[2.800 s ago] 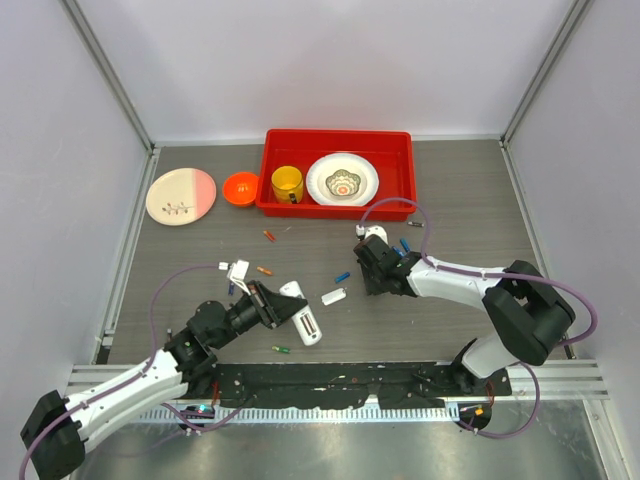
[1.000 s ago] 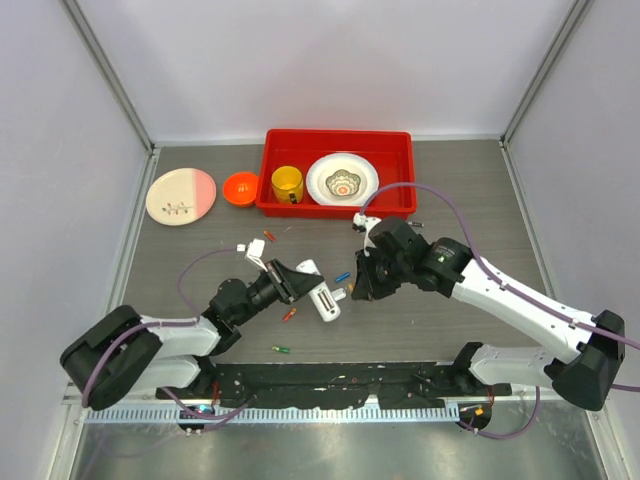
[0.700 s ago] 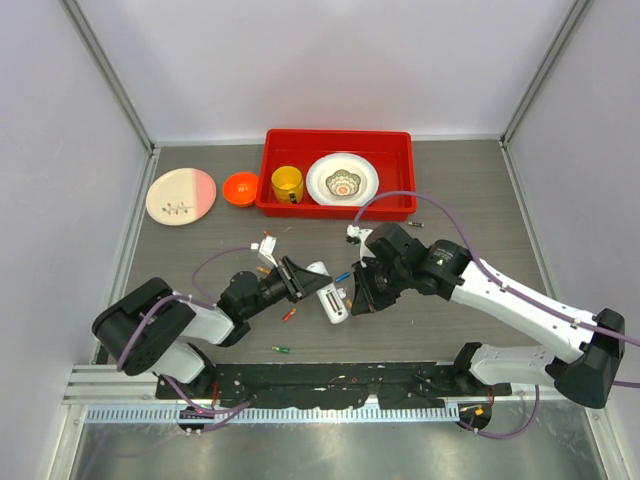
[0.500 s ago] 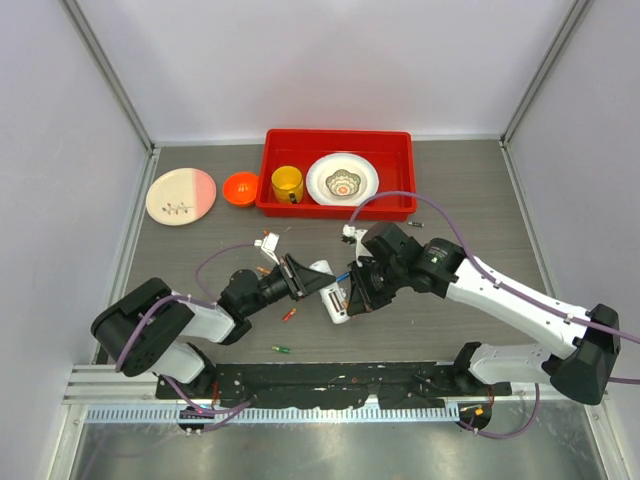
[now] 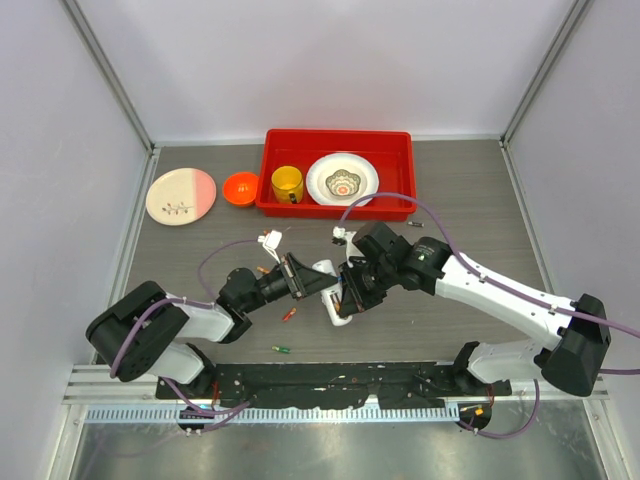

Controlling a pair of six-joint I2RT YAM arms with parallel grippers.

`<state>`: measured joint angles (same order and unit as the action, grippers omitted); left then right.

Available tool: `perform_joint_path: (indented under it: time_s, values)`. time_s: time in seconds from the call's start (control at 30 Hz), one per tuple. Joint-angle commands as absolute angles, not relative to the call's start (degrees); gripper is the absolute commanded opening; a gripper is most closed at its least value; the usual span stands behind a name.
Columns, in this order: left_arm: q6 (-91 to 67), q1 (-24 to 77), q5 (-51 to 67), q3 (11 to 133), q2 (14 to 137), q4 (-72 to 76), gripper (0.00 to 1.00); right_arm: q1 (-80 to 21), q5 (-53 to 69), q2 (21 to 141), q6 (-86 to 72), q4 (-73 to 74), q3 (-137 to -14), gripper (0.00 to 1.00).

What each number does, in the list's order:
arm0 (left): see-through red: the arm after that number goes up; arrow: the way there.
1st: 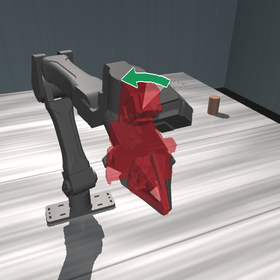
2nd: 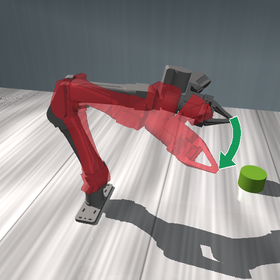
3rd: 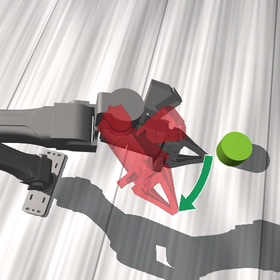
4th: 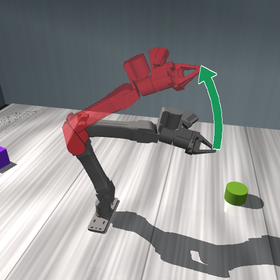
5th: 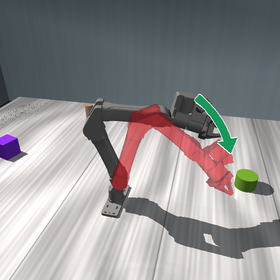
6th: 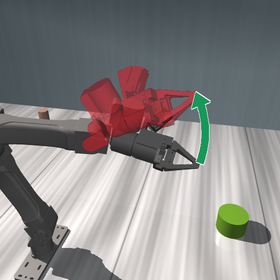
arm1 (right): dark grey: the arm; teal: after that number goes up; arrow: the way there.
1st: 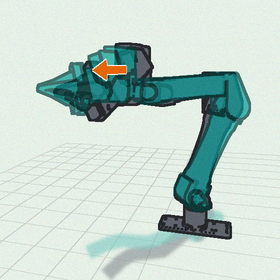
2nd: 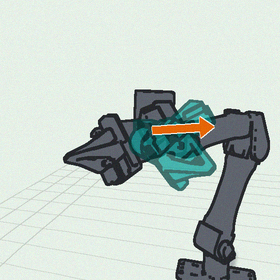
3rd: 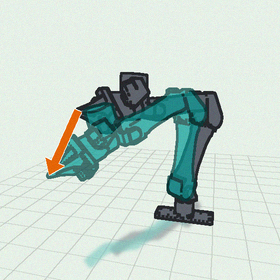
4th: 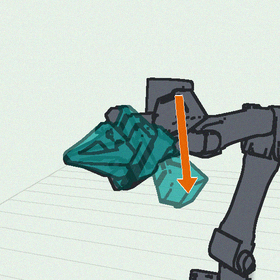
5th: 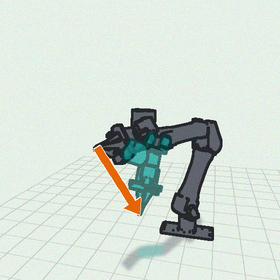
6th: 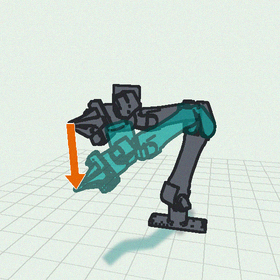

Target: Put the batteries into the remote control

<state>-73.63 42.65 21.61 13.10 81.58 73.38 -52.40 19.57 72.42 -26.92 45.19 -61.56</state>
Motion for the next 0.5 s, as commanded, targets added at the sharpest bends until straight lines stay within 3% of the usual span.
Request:
perform_joint_path:
  time_s: [0.0, 0.47]
  values:
    - [-74.79, 42.45, 22.94, 14.85, 79.8, 88.59, 0.0, -52.73, 19.34, 72.34, -26.19, 42.81, -63.46, 0.01]
    - [-76.64, 42.54, 22.76, 16.17, 79.54, 88.59, 0.0, -52.82, 16.17, 70.93, -30.85, 34.99, -59.59, 0.01]
